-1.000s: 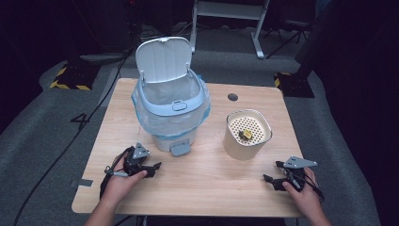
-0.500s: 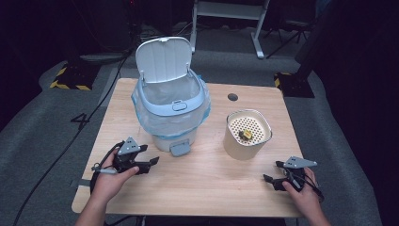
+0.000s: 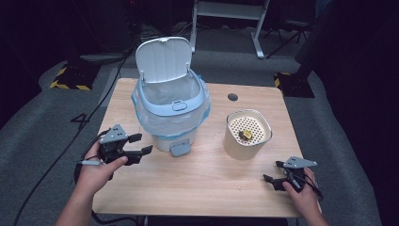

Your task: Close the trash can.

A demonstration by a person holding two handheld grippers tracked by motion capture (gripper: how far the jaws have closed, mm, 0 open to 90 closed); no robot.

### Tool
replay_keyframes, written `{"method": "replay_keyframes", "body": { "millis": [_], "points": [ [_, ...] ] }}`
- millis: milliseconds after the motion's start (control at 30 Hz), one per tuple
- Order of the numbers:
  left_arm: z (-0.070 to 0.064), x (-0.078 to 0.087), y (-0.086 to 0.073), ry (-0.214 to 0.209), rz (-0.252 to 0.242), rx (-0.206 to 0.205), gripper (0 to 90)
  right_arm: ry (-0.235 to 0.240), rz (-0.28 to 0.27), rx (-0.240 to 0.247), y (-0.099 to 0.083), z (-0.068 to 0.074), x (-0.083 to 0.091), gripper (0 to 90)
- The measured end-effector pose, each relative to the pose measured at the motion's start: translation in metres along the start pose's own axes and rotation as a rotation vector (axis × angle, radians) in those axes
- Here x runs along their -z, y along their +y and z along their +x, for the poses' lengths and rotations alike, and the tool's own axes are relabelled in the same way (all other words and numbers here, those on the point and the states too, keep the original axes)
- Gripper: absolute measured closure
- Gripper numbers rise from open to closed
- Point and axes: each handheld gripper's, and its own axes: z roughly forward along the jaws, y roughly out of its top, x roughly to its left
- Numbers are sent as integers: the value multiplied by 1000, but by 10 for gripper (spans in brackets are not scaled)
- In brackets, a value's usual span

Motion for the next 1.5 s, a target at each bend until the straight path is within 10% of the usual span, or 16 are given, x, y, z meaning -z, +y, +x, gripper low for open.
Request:
{"method": "replay_keyframes", "body": {
  "millis": [600, 900, 1500],
  "points": [
    [20, 32, 60, -32, -141, 3, 429, 0, -1, -1, 0, 0, 0, 151],
    [31, 41, 87, -59, -288, 25, 441, 2, -1, -2, 0, 0, 0, 151],
    [52, 45, 144, -11, -356, -9, 439, 2, -1, -2, 0, 0, 0, 151]
  ]
}}
